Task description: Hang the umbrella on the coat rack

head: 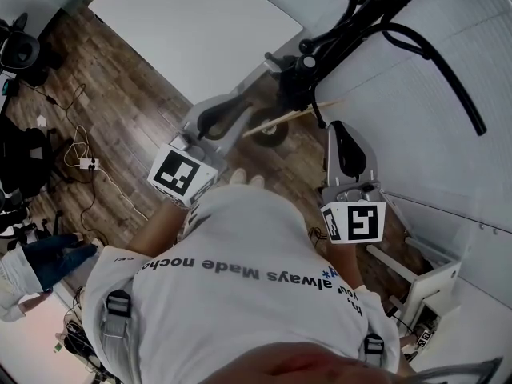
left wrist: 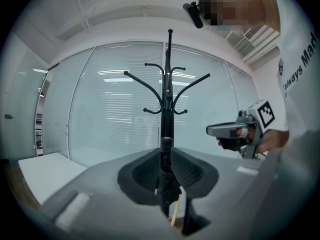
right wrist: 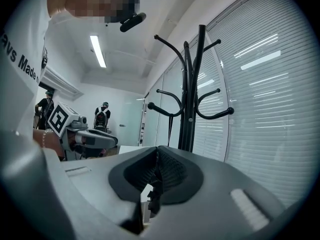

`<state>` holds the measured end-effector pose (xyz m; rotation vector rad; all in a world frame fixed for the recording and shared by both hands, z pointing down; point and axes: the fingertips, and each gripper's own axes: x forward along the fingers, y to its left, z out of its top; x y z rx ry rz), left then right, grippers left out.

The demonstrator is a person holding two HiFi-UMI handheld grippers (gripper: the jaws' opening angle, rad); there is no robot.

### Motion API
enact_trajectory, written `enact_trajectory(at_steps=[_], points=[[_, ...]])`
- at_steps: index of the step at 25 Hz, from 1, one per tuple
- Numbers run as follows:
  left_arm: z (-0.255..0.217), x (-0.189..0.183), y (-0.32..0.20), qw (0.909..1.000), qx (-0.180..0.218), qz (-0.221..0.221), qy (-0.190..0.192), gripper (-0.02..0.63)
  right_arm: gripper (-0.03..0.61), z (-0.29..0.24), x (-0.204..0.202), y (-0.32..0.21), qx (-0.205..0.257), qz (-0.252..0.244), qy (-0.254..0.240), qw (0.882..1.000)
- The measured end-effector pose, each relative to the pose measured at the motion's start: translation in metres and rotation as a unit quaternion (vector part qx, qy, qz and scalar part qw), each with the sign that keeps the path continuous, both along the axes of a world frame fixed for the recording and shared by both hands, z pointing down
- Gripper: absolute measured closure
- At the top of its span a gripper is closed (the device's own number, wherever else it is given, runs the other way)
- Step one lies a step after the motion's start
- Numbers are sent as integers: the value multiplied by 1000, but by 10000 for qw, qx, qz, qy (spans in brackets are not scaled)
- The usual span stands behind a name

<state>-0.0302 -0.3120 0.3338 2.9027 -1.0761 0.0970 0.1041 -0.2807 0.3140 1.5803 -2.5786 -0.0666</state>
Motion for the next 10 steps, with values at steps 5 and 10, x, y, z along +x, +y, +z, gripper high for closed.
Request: enact_trajectory(at_steps=[5,10], points=[[3,-2,2,10000,-26,22,-11,546,565,1,0,1,-20,25,8,10000],[9,-2,3,9998,-174,72,-38,543,565,0,-1,-1,-35,52,-7,10000]])
